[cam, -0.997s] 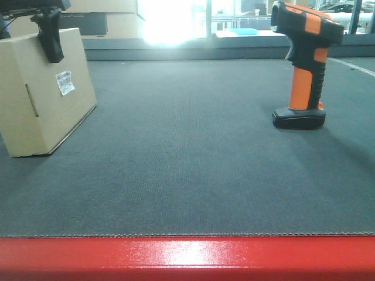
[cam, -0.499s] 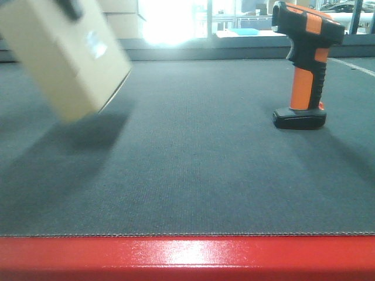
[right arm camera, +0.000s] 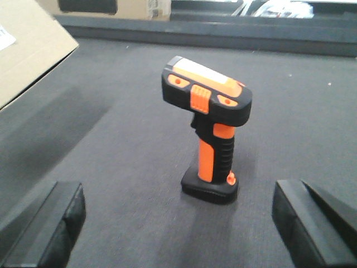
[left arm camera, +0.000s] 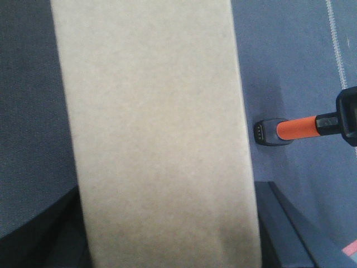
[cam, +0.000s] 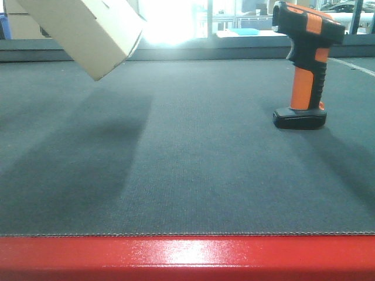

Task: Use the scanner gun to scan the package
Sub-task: 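Lift the cardboard box up off the belt with the left gripper, then reach the right gripper to the orange scanner gun and grasp its head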

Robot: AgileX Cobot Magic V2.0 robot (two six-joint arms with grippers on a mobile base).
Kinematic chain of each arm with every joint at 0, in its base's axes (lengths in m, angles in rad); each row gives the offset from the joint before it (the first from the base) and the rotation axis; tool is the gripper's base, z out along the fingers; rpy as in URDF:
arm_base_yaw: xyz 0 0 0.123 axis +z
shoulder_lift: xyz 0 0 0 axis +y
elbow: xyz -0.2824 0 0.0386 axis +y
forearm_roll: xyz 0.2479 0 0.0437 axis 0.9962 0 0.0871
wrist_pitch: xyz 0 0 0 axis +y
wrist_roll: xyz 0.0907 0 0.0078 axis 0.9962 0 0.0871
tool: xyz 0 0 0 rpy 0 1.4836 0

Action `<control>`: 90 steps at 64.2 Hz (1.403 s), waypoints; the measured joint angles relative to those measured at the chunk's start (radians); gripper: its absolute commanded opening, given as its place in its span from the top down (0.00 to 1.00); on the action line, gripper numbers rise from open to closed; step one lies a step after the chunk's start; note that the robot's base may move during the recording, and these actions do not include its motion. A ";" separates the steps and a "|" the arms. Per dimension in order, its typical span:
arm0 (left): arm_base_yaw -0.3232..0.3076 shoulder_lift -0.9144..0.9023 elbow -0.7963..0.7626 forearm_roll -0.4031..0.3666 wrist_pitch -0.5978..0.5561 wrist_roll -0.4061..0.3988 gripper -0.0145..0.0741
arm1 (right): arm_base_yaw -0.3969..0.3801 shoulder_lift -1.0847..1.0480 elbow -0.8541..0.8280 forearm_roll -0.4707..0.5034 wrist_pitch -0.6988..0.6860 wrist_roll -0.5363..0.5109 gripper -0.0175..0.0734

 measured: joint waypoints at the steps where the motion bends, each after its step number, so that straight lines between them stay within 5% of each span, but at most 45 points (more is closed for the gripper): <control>1: 0.000 0.000 0.000 0.000 0.000 0.000 0.96 | 0.000 0.008 0.005 0.000 -0.017 0.000 0.18; 36: 0.000 0.000 0.000 0.000 0.000 0.000 0.96 | 0.000 0.557 -0.012 0.106 -0.534 0.000 0.18; 90: 0.000 0.000 0.000 0.000 0.000 0.002 0.96 | 0.003 0.940 -0.293 0.211 -0.623 0.000 0.24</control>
